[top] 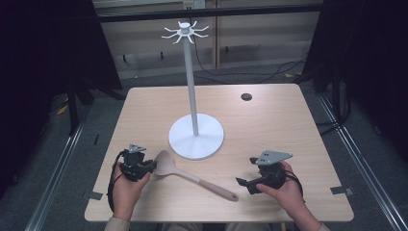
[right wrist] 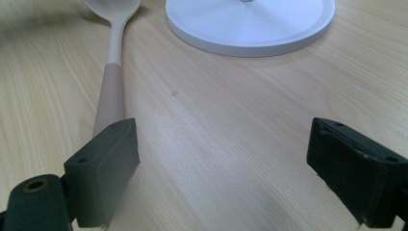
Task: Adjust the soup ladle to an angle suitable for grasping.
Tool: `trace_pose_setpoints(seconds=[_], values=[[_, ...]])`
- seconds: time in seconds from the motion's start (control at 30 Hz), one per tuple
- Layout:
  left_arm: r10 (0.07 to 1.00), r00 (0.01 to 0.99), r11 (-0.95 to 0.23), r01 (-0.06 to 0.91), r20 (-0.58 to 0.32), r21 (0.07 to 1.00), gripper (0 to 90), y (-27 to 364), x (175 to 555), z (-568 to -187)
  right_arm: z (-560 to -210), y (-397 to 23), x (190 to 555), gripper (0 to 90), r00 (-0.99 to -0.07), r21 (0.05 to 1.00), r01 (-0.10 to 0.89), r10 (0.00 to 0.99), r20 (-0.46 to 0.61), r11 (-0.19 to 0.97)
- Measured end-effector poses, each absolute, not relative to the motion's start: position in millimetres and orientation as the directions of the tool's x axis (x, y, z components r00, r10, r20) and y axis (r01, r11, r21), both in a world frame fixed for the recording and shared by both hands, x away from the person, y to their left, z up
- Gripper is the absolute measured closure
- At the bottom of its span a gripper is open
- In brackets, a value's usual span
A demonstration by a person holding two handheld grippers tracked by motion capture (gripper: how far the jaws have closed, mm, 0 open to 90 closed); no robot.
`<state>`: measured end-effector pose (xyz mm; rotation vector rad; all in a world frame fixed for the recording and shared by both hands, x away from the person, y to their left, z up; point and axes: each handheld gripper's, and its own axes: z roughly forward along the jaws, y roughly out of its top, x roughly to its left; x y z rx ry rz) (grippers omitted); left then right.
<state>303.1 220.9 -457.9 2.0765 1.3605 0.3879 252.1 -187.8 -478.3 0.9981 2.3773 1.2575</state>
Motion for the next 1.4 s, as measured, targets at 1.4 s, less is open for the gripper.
trace_pose_setpoints(seconds=[1.4], values=[[0.861,0.495,-0.312,0.694,-0.115,0.649,73.6,183.0,285.9,-455.7,-488.7,-156.7,245.0,10.9,-0.791,0.774,0.419,0.61,0.054,0.475]])
